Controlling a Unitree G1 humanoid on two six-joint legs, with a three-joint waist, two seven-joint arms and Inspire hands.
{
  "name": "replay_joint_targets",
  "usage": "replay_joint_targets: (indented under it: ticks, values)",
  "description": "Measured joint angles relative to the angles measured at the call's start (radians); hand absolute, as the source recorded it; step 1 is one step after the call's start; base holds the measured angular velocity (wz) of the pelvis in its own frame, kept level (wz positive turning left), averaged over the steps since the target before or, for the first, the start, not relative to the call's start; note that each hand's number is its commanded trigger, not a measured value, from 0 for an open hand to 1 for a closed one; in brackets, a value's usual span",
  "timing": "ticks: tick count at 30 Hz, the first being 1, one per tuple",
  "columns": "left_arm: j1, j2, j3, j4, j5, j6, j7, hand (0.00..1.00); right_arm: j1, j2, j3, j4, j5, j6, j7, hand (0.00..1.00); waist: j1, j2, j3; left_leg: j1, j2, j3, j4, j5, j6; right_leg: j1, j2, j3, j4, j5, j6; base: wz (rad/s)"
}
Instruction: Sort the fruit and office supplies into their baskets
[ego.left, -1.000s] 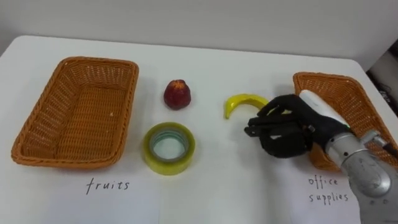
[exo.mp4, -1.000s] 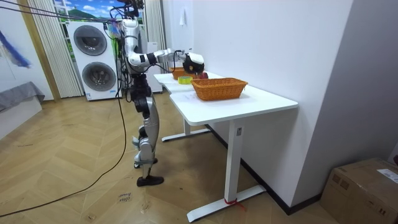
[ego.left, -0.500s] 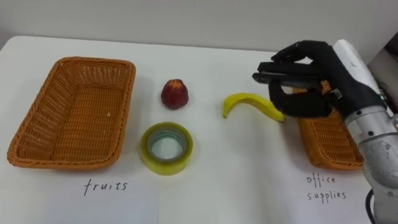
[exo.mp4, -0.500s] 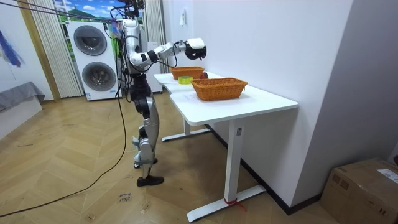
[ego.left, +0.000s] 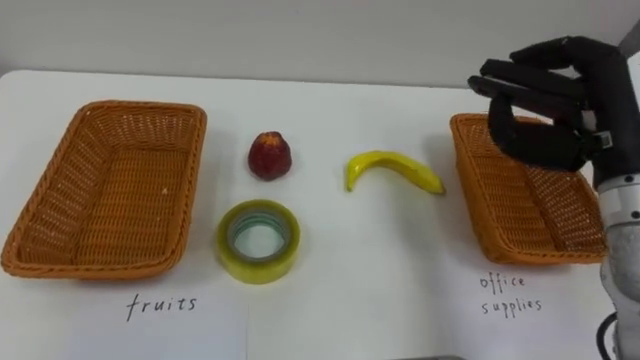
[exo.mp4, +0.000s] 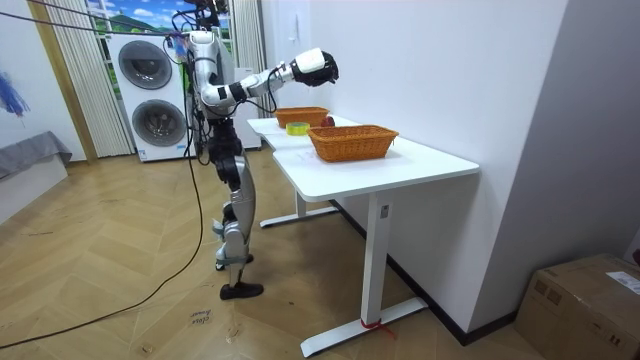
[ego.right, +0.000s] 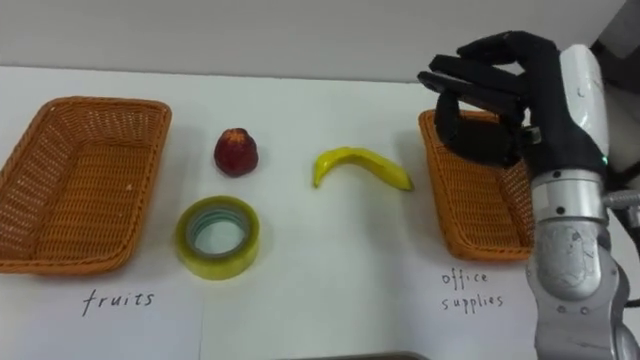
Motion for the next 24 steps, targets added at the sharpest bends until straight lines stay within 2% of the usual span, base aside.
replay_joint_targets:
  ticks: [3, 7, 15, 24]
  values:
    - [0.007, -0.006, 0.014, -0.029, 0.005, 0.012, 0.0, 0.0, 0.017, 0.0, -0.001, 0.034, -0.023, -0.002, -0.028, 1.0, 0.003, 0.0, -0.0005, 0.002, 0.001, 0.003, -0.001, 0.0, 0.0, -0.001, 0.002, 0.004, 0.0, 0.0, 0.0, -0.02]
    - [0.016, -0.004, 0.013, -0.049, 0.002, 0.02, 0.0, 0.0, 0.046, 0.0, -0.001, 0.095, -0.036, 0.025, -0.044, 1.0, 0.002, -0.005, -0.0029, 0.01, 0.0, 0.012, -0.008, 0.0, 0.0, -0.001, 0.002, 0.013, 0.0, 0.0, 0.0, -0.06]
    - [0.017, -0.003, 0.031, -0.062, 0.007, 0.022, -0.002, 0.0, 0.096, -0.001, -0.02, 0.15, -0.041, 0.027, -0.066, 1.0, 0.0, -0.005, -0.0018, 0.014, 0.0, 0.018, -0.009, 0.0, 0.0, -0.001, 0.002, 0.018, -0.001, 0.0, 0.001, -0.02]
    - [0.017, 0.001, 0.038, -0.062, 0.006, 0.021, -0.006, 0.0, 0.097, -0.001, -0.022, 0.202, -0.042, 0.024, -0.073, 1.0, 0.004, -0.015, 0.0002, 0.015, 0.0, 0.018, -0.008, 0.0, 0.0, -0.001, 0.002, 0.018, 0.0, -0.001, 0.002, 0.0]
